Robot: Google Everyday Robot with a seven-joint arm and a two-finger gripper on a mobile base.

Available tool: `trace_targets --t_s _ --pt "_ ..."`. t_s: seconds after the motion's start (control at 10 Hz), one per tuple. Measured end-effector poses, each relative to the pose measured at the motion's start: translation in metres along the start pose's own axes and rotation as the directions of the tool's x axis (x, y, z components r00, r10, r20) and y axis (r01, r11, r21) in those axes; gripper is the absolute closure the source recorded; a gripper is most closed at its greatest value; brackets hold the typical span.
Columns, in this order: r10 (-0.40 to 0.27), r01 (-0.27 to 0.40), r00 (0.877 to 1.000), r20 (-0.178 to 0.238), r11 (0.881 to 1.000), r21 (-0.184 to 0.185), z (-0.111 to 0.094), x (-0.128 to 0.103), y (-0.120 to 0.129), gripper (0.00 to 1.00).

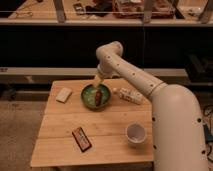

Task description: Move the arm in a circular motion

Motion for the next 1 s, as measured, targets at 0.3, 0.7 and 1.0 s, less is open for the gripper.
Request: trace_targets --t_s 0.3,0.7,1.0 --pt "0.131 -0.131 0.991 -0.015 0.97 -0.203 -0.062 -0.038 0.12 0.25" --pt "0.37 -0.335 0.928 0.048 0.882 -0.332 -0.142 -0.145 0.158 0.25" --pt "0.54 -0.462 0.821 0.183 0.818 -0.342 -0.202 -0.243 0.058 0.25"
